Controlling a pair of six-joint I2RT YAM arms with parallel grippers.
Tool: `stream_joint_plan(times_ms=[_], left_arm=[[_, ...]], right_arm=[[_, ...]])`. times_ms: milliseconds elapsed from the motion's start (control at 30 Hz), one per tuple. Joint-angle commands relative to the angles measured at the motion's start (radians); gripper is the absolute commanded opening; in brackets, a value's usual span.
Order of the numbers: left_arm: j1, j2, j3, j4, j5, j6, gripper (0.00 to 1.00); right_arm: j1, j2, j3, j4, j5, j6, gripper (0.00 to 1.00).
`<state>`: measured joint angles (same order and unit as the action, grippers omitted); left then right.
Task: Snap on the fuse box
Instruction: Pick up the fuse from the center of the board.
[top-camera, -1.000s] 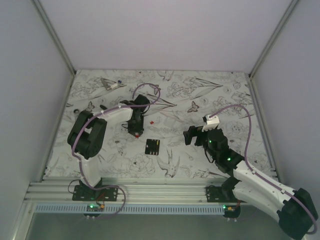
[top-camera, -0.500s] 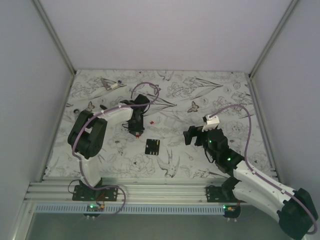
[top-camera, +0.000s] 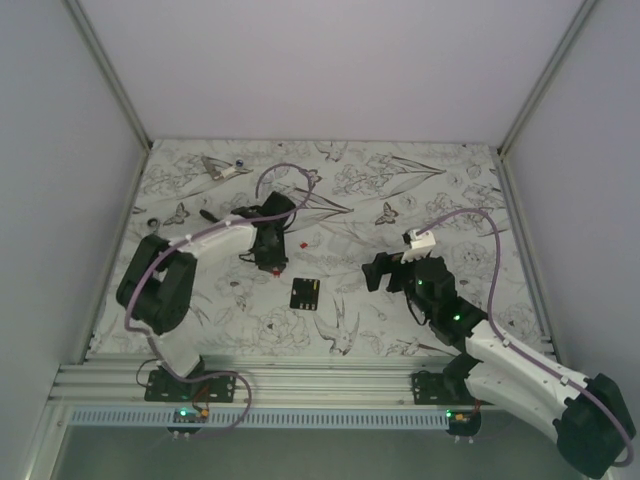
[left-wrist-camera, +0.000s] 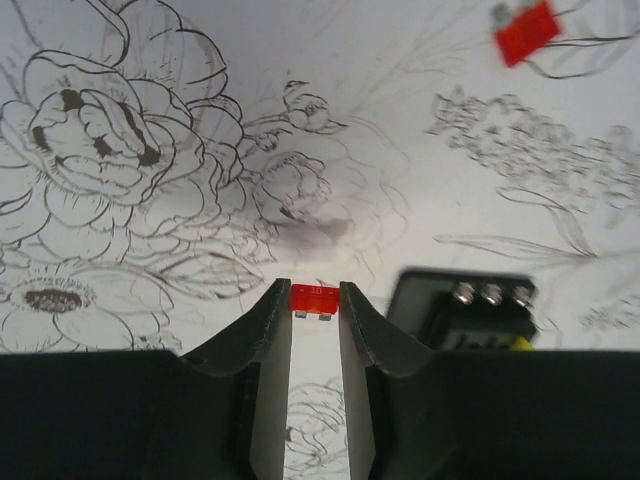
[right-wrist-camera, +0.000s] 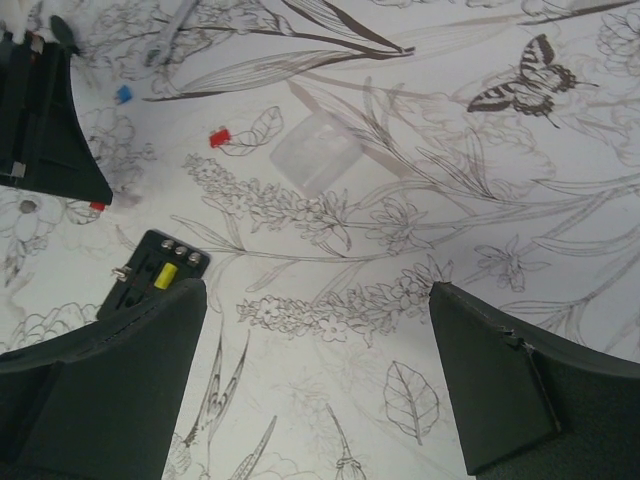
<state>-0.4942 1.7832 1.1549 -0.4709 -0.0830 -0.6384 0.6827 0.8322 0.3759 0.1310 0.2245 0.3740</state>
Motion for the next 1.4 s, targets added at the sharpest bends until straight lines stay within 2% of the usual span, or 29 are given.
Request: stream_joint_plan(times_ms=[0,267,467,567,733,900,1133,1367], left_arm=[[-0.017,-0.131,-0.023,-0.006,-0.004,-0.055,0.21],[-0.051,-0.302,-0.062,0.001,-0.022,-0.203,0.20],[-0.118,-0.430,-0.065,0.007,-0.094,-0.292,0.19],[-0.167,-0.473,-0.057,0.008,-0.139,-0.314,0.20],[-0.230,-0.539,-0.052,0.012,-0.191,-0.345,0.20],[-0.288,-0.571,-0.037,0.018,-0.227,-0.356,0.20],[-0.351,-0.599,-0.031,0.032,-0.270,-0.369,0.20],[-0.406,-0.643,-0.050,0.038,-0.333,-0.390,0.20]], right_arm=[[-0.005,-0.001,-0.004,0.099,-0.091,-0.010,1.00],[0.068,0.089,-0.036,0.370,-0.279,-0.021,0.97],[0.155,0.240,-0.003,0.584,-0.321,-0.018,0.87],[0.204,0.326,0.025,0.671,-0.318,-0.022,0.78],[0.241,0.410,0.037,0.818,-0.297,-0.011,0.72],[0.252,0.442,0.057,0.874,-0.323,-0.019,0.65],[0.264,0.483,0.084,0.919,-0.311,0.000,0.62],[0.268,0.513,0.110,0.916,-0.331,0.009,0.45]])
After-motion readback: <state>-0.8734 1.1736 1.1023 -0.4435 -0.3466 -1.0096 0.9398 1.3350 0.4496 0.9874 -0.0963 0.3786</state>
